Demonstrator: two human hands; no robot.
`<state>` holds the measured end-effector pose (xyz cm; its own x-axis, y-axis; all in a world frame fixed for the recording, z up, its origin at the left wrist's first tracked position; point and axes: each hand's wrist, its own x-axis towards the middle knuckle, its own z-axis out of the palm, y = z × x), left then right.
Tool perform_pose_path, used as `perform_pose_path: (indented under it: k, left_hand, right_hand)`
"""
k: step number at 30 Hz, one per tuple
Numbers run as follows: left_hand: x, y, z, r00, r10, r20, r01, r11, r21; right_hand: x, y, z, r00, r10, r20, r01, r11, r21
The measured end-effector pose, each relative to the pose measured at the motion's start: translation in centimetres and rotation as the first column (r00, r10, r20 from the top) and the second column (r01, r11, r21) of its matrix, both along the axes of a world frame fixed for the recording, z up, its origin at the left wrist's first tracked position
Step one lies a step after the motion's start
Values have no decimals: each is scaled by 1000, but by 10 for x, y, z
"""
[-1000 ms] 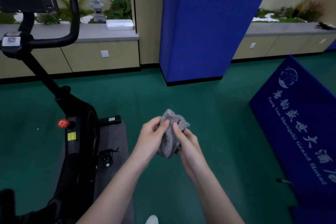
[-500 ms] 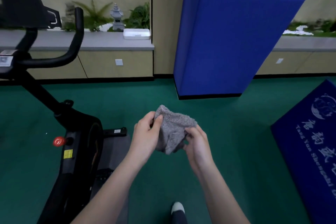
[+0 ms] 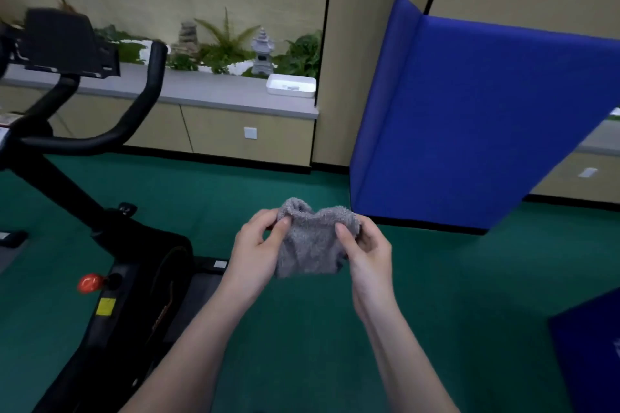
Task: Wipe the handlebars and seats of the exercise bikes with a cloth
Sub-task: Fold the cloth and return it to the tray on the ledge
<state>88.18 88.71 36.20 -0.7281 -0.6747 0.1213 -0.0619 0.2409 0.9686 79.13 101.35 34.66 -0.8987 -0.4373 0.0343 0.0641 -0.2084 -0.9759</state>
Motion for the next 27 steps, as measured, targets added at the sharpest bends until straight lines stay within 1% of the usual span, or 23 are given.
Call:
perform_pose_path:
  k: [2,5,7,8,9,10,12,13,16,19,22,25,27]
  left_hand:
    - [-13,-15,-1,1000,4,-6,-4,999,47]
    - [-36,-44,-9,999,49,13,-50,996,69]
    - [-54,-65,-13,998,62,8,-63,992,108]
    - [-64,-77,-14,998,58,5,-58,989,135]
    - [-75,-90,-16,999,45,-1,-45,985,165]
    - [-86,-104,-16,1000,27,-4,-26,981,194]
    - [-107,-133,-12,999,-26,-19,30,967,254]
    - [-118,-148,-10,998,-60,-28,66,958,279]
    - [-152,-189,-3,993,-115,-31,119,938,327]
    - [-185,-219,4,987,-161,-9,156,940,303]
    - [-217,-236,7,991,-129,26,119,961,249]
    - [-246,-248,3,995,-74,68,64,988,139]
    - [-269,-255,-3,996,-35,81,31,998,53]
  right_hand:
    - [-17,-16,-1,997,-24,-67,25,1000,6]
    - [-41,-43,-6,985,-91,-147,93,996,7]
    - [-59,-61,-10,974,-78,-212,82,997,13]
    - [-69,-71,-12,977,-33,-210,40,999,26]
    - [-80,-81,-14,987,31,-158,-27,999,27]
    - [-92,-93,-15,992,104,-69,-105,995,-1]
    - [-117,-115,-13,965,236,114,-227,970,-90]
    - [-131,-128,-10,950,273,151,-258,960,-107]
    - [-167,-160,-5,936,313,161,-294,947,-131]
    - [-194,-187,-4,964,233,130,-219,969,-110]
    - [-218,-207,-6,982,135,128,-126,989,-77]
    - [-240,-224,-5,983,72,168,-71,997,-11]
    - [-260,-235,-8,973,68,219,-82,995,56]
